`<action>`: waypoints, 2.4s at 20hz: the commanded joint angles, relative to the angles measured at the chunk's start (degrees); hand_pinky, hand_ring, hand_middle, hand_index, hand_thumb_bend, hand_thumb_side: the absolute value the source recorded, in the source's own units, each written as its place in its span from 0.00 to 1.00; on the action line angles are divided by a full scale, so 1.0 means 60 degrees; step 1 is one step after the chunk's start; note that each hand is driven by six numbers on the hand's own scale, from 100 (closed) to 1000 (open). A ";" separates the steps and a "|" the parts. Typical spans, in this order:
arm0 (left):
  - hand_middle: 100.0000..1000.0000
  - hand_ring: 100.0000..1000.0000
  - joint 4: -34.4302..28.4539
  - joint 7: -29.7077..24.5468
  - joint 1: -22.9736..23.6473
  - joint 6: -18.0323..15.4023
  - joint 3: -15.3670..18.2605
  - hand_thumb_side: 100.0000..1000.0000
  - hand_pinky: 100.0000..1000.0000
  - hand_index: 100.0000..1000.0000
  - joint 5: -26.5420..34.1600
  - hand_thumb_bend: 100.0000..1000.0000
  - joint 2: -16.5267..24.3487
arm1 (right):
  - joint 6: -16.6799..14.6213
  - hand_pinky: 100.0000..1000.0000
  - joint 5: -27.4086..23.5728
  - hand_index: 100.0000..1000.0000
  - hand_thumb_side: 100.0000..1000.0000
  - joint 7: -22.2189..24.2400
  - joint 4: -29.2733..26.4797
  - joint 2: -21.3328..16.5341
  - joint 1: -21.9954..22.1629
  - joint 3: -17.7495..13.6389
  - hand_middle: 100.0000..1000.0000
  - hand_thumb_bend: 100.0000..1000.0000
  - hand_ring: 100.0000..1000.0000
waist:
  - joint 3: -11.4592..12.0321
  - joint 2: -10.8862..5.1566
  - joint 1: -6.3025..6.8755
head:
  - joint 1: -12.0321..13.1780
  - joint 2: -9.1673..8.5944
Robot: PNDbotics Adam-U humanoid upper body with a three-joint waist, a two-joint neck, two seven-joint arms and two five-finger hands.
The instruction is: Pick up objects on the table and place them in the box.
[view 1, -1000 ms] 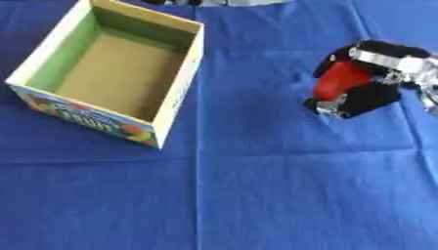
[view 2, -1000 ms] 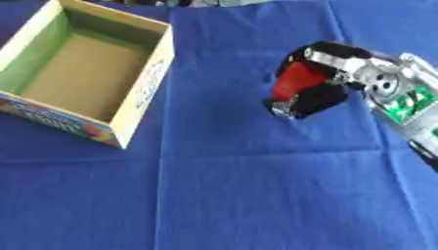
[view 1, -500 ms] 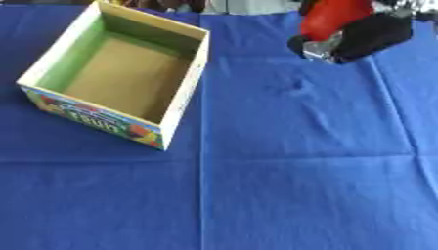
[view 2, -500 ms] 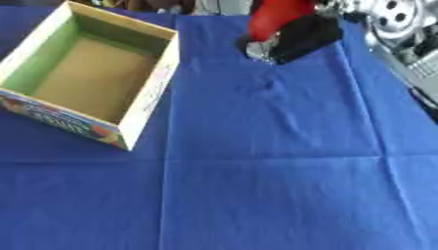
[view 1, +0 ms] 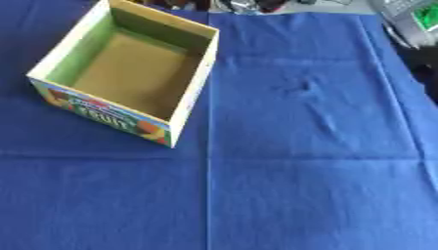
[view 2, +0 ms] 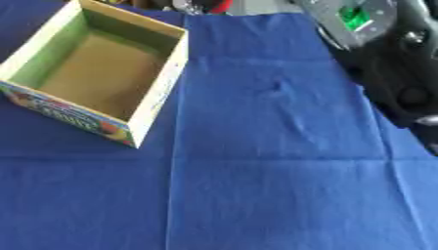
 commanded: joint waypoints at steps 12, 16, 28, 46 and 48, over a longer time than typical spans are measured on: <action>0.81 0.87 -0.0177 -0.0096 -0.0571 -0.0098 -0.0151 0.98 0.56 0.68 0.0117 0.00 0.0173 | -0.1105 0.25 0.1768 0.50 0.30 -0.0905 0.3685 0.2424 -0.1335 -0.0471 0.49 0.00 0.45 | 0.0767 0.0317 -0.0260 | -0.0640 -0.0520; 0.81 0.87 -0.0177 -0.0098 -0.0588 -0.0103 -0.0149 0.98 0.56 0.68 0.0123 0.00 0.0168 | -0.1311 0.25 0.1856 0.50 0.30 -0.1073 0.4021 0.2551 -0.1372 -0.0536 0.49 0.00 0.45 | 0.0806 0.0347 -0.0270 | -0.0666 -0.0544; 0.81 0.87 -0.0177 0.0323 -0.0677 -0.0183 -0.0110 0.98 0.56 0.67 0.0199 0.00 0.0092 | -0.0891 0.27 0.3326 0.49 0.28 -0.2518 0.6266 0.4517 -0.1078 -0.0518 0.51 0.00 0.47 | 0.1076 0.0463 -0.0265 | -0.0861 -0.0612; 0.80 0.87 -0.0177 0.0338 -0.0642 -0.0154 -0.0122 0.98 0.56 0.67 0.0213 0.00 0.0059 | -0.2087 0.85 0.5374 0.94 0.75 -0.2371 0.6471 0.5023 -0.0895 -0.0652 0.88 0.55 0.90 | 0.1074 0.0476 -0.0234 | -0.0839 -0.0591; 0.80 0.87 -0.0177 0.0331 -0.0633 -0.0148 -0.0118 0.98 0.56 0.67 0.0213 0.00 0.0056 | -0.2273 0.93 0.5471 0.97 0.83 -0.2113 0.6338 0.4961 -0.0920 -0.0741 0.91 0.71 0.95 | 0.1055 0.0466 -0.0229 | -0.0815 -0.0579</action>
